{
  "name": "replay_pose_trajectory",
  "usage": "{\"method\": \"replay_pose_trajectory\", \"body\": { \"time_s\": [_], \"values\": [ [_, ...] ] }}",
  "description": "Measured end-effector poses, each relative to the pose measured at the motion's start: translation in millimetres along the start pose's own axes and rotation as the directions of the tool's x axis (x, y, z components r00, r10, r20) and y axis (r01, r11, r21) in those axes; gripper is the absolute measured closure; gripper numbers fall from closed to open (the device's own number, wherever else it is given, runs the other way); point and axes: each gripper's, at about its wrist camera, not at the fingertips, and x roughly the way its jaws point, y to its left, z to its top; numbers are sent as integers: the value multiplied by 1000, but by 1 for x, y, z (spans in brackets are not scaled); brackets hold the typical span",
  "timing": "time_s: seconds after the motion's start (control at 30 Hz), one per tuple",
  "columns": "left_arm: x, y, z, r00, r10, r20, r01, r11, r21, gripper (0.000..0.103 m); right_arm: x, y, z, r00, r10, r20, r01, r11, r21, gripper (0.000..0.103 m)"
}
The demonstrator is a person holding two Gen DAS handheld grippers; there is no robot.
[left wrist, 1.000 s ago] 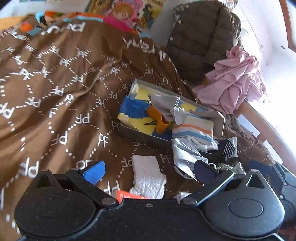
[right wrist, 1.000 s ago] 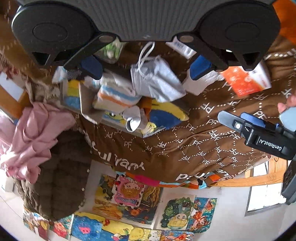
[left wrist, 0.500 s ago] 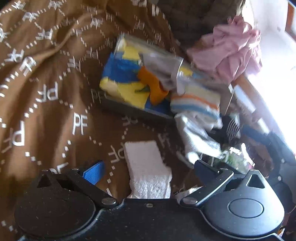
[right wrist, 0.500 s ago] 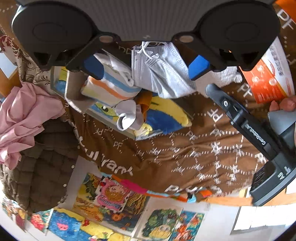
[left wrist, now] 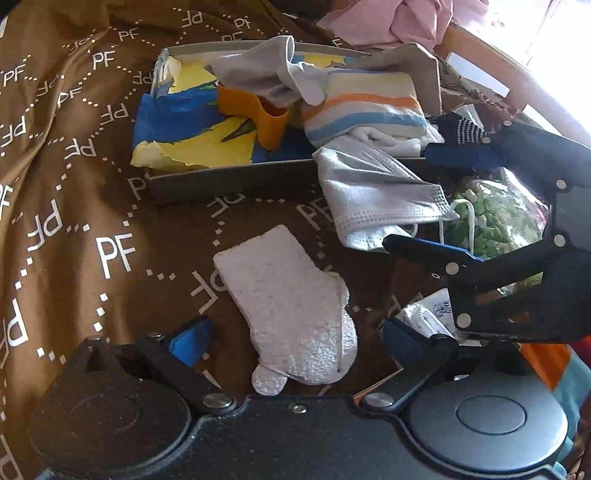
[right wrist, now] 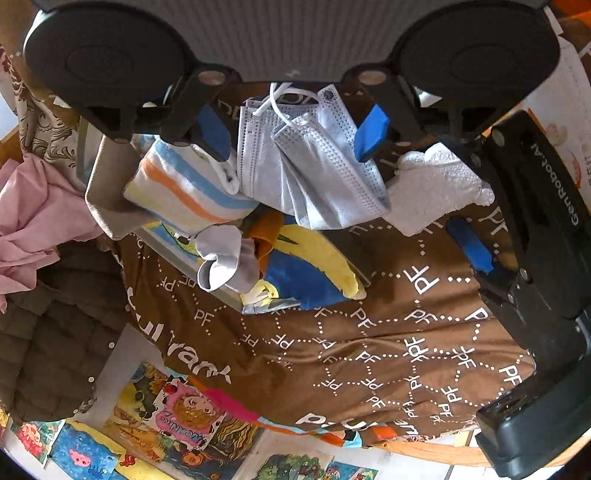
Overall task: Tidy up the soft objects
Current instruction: 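Grasp the white towel with the left tool while the right tool grasps the grey mask, then carry white towel and grey mask into the cartoon tray and open both tools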
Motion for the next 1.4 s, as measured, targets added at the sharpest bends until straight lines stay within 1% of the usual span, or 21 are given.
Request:
{"method": "replay_pose_trajectory", "body": {
  "time_s": [0.07, 0.13, 0.17, 0.2, 0.23, 0.27, 0.3, 0.33, 0.37, 0.4, 0.47, 0.57, 0.73, 0.8, 0.87, 1.0, 1.07, 1.17, 1.23, 1.3, 1.4],
  "values": [
    [-1, 1, -1, 1000, -2, 4, 2, 1000, -3, 9, 2, 0, 0, 1000, 7, -2, -7, 1000, 2, 27],
    [-1, 3, -1, 1000, 6, 9, -6, 1000, -15, 14, 6, -1, -1, 1000, 21, -4, -21, 1000, 9, 30],
    [0, 2, 0, 1000, 11, 12, -11, 1000, -19, 16, 7, -1, -1, 1000, 28, -8, -28, 1000, 11, 37],
    [0, 2, 0, 1000, 17, 16, -17, 1000, -22, 21, 8, -1, -1, 999, 30, -12, -30, 999, 12, 47],
    [0, 3, 1, 1000, 24, 18, -24, 999, -25, 23, 9, -1, -1, 999, 34, -16, -33, 999, 11, 50],
    [1, 3, 1, 999, 28, 19, -28, 999, -30, 24, 10, 0, -2, 999, 39, -17, -39, 999, 13, 57],
    [0, 2, 1, 999, 28, 23, -28, 999, -32, 27, 10, 1, -2, 999, 44, -17, -43, 999, 16, 67],
    [0, 2, 1, 999, 33, 27, -33, 999, -33, 35, 10, 1, -2, 999, 50, -18, -49, 999, 23, 71],
    [-1, 1, 1, 999, 43, 32, -42, 999, -35, 41, 9, 1, -3, 998, 56, -16, -55, 998, 32, 77],
    [-1, 1, 2, 998, 49, 34, -47, 998, -42, 41, 8, 0, -2, 998, 61, -13, -61, 997, 42, 83],
    [-3, 3, 2, 998, 45, 43, -42, 997, -65, 41, 5, -1, -1, 998, 71, -3, -70, 996, 56, 89],
    [-6, 6, 2, 997, 45, 69, -37, 993, -109, 41, -1, -5, 1, 996, 82, 16, -83, 992, 91, 89],
    [-18, 2, 4, 988, 79, 134, -54, 983, -176, 42, -11, -20, 4, 996, 78, 50, -85, 982, 166, 90],
    [-24, -2, 5, 981, 97, 170, -64, 980, -189, 42, -17, -30, 7, 994, 76, 78, -91, 973, 212, 90],
    [-32, -5, 8, 969, 113, 218, -70, 978, -196, 42, -22, -39, 10, 991, 67, 113, -94, 963, 254, 91],
    [-45, -9, 18, 943, 137, 302, -76, 976, -206, 42, -31, -59, 24, 982, 6, 188, -66, 947, 315, 91],
    [-50, -5, 30, 927, 161, 337, -93, 974, -208, 42, -29, -70, 32, 977, -37, 209, -38, 939, 342, 91],
    [-51, 6, 58, 911, 186, 369, -104, 968, -230, 42, -21, -86, 45, 970, -94, 222, 6, 930, 368, 91],
    [-46, 7, 77, 901, 215, 376, -150, 969, -196, 41, -13, -95, 53, 968, -128, 214, 36, 920, 390, 91],
    [-35, 8, 94, 895, 250, 370, -196, 964, -178, 41, 0, -104, 61, 968, -156, 197, 61, 907, 417, 91],
    [-21, 12, 111, 890, 265, 371, -217, 962, -167, 41, 18, -111, 67, 967, -187, 174, 93, 893, 440, 91]
  ]
}}
